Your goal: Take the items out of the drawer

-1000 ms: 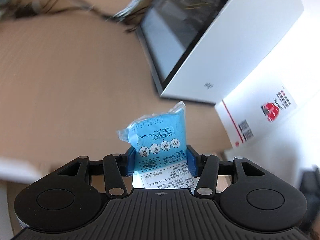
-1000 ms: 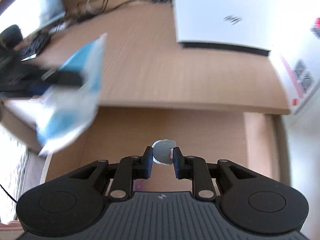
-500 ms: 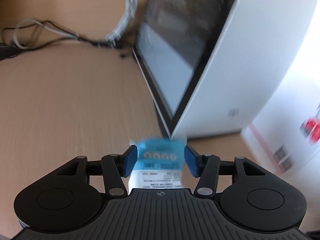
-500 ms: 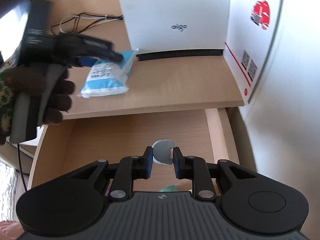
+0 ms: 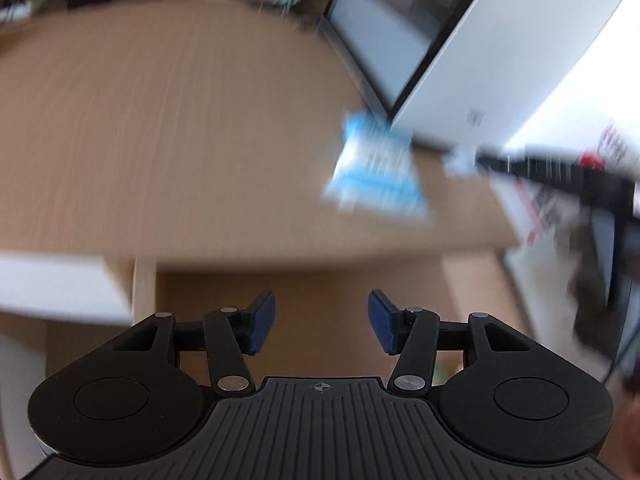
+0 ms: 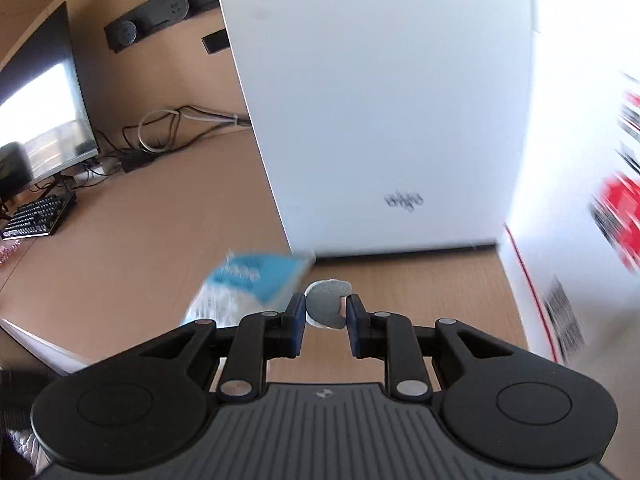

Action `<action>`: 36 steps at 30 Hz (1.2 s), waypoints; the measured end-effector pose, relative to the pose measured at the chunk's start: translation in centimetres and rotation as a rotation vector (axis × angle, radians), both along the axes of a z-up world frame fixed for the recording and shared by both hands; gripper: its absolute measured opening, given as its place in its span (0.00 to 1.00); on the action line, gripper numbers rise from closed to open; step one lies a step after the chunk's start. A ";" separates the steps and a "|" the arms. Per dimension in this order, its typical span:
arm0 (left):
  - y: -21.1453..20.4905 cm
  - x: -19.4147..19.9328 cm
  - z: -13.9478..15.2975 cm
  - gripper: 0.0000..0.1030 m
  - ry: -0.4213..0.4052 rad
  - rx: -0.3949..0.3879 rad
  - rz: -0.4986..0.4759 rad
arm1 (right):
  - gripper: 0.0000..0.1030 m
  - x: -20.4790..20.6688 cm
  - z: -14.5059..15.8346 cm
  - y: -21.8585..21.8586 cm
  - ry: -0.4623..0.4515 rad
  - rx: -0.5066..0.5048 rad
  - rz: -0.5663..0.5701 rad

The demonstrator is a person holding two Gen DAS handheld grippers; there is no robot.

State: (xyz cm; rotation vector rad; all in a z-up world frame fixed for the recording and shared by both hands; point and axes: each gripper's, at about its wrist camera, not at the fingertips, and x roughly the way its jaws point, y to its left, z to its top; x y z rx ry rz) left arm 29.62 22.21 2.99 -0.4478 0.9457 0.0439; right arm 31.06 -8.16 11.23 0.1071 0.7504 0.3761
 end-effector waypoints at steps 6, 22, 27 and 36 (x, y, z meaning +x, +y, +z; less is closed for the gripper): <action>-0.9 -1.1 -1.8 0.54 0.104 -0.027 -0.060 | 0.30 -0.9 -2.4 0.5 0.117 0.015 0.011; -4.3 -0.4 -7.1 0.54 0.399 -0.166 -0.288 | 0.59 -7.2 -6.4 -1.0 0.299 -0.044 -0.033; -6.7 1.2 -7.4 0.54 0.380 -0.198 -0.346 | 0.64 -8.1 -6.8 -1.6 0.311 -0.051 -0.045; -12.1 2.8 -10.9 0.54 0.457 -0.066 -0.512 | 0.69 -9.4 -6.2 -3.6 0.308 -0.048 -0.088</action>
